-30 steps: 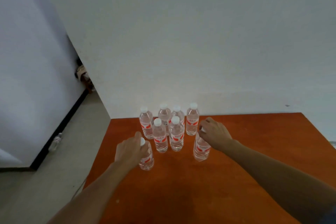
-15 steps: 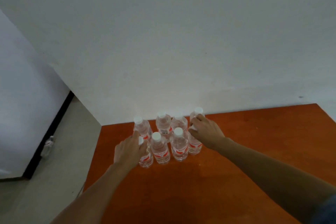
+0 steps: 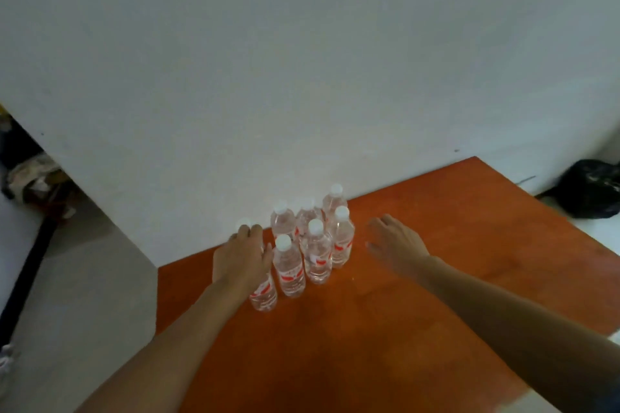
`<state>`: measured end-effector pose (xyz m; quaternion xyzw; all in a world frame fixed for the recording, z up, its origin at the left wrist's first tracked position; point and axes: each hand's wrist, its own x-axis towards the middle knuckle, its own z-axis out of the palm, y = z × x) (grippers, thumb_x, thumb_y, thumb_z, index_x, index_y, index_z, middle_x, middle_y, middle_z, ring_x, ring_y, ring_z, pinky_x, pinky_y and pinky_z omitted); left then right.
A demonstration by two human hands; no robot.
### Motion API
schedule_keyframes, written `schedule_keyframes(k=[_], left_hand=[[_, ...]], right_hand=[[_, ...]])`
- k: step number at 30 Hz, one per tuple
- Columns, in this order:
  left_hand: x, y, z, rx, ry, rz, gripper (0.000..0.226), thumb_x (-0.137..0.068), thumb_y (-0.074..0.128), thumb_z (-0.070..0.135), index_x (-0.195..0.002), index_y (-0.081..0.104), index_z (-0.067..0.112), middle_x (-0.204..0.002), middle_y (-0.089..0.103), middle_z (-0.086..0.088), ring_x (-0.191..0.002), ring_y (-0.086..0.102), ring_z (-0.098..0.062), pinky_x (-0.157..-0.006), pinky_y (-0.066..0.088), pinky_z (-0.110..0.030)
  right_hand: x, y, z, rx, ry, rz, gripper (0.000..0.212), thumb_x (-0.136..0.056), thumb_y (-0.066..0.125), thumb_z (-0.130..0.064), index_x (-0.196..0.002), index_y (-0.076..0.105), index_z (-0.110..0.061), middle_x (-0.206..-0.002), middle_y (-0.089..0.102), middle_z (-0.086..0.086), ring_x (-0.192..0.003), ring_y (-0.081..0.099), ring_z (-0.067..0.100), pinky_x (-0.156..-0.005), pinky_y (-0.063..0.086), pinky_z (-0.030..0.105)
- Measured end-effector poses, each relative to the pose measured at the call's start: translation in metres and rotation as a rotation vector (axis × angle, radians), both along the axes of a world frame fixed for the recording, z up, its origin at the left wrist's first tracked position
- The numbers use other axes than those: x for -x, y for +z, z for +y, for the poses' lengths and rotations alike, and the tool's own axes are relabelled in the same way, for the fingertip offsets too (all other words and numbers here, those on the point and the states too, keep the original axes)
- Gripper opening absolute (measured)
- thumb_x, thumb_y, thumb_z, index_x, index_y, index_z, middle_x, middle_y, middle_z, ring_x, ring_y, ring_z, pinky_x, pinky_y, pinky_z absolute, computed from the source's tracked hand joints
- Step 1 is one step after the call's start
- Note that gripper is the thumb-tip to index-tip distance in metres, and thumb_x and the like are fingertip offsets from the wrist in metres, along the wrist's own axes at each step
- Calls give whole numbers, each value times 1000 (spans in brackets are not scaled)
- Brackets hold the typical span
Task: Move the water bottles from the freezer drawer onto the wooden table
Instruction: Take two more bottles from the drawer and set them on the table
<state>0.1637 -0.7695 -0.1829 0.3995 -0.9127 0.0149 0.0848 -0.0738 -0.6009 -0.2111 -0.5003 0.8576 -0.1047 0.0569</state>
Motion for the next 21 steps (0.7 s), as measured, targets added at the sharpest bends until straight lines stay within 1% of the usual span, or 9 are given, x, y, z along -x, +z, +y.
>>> schedule_keyframes(k=[2, 5, 7, 10, 12, 14, 17, 19, 21], left_hand=[[12, 10, 17, -8, -121, 26, 39, -97, 39, 45, -126, 49, 20, -118, 59, 1, -92, 62, -12, -72, 51, -23], [39, 23, 58, -30, -327, 67, 35, -98, 38, 43, -122, 51, 22, -119, 61, 2, -88, 62, -11, -70, 50, -24], [61, 29, 89, -26, -440, 82, 33, -97, 41, 41, -121, 53, 23, -119, 63, 1, -92, 64, -14, -73, 54, -26], [96, 37, 146, -30, -607, 49, 28, -95, 41, 40, -112, 53, 21, -106, 61, 1, -85, 62, -17, -75, 56, -34], [118, 41, 192, -35, -721, 18, 26, -95, 41, 40, -109, 53, 20, -100, 58, 1, -83, 61, -18, -74, 55, -35], [138, 44, 243, -25, -820, 5, 26, -94, 42, 40, -107, 53, 21, -100, 58, 0, -87, 61, -20, -75, 54, -37], [165, 44, 328, -36, -957, -14, 24, -94, 43, 39, -106, 53, 21, -101, 58, 1, -89, 62, -22, -72, 50, -34], [182, 40, 393, -83, -1043, -21, 22, -94, 44, 39, -103, 53, 21, -98, 58, 1, -85, 62, -20, -73, 51, -33], [197, 35, 463, -113, -1119, -31, 19, -93, 46, 39, -97, 53, 21, -94, 58, 1, -80, 60, -18, -72, 52, -33]], right_hand=[[-7, 3, 32, -30, -48, 28, 40, -95, 52, -39, -133, 47, -25, -127, 50, -3, -111, 53, 15, -87, 50, 27], [-11, 17, 85, -45, -147, 57, 36, -96, 51, -38, -129, 51, -24, -123, 52, -2, -112, 53, 18, -88, 48, 30], [-11, 29, 126, -32, -231, 98, 36, -96, 51, -39, -128, 52, -24, -123, 52, -2, -110, 54, 18, -86, 49, 30], [-9, 43, 199, -9, -368, 140, 37, -95, 51, -40, -129, 53, -24, -121, 53, -3, -105, 55, 15, -81, 50, 27], [-9, 49, 255, 1, -475, 150, 35, -95, 52, -41, -126, 55, -25, -115, 56, -3, -96, 56, 13, -77, 52, 25], [-13, 53, 317, 8, -584, 145, 35, -94, 53, -41, -124, 57, -24, -112, 58, -4, -93, 58, 13, -78, 53, 25], [-24, 55, 417, 0, -734, 134, 35, -95, 52, -40, -126, 56, -24, -119, 58, -3, -101, 59, 18, -81, 47, 27], [-34, 55, 490, -28, -833, 124, 36, -94, 52, -41, -127, 54, -25, -125, 56, -3, -106, 58, 20, -80, 44, 29], [-43, 54, 562, -56, -927, 103, 37, -93, 51, -43, -127, 54, -27, -127, 55, -3, -107, 59, 22, -81, 45, 32]])
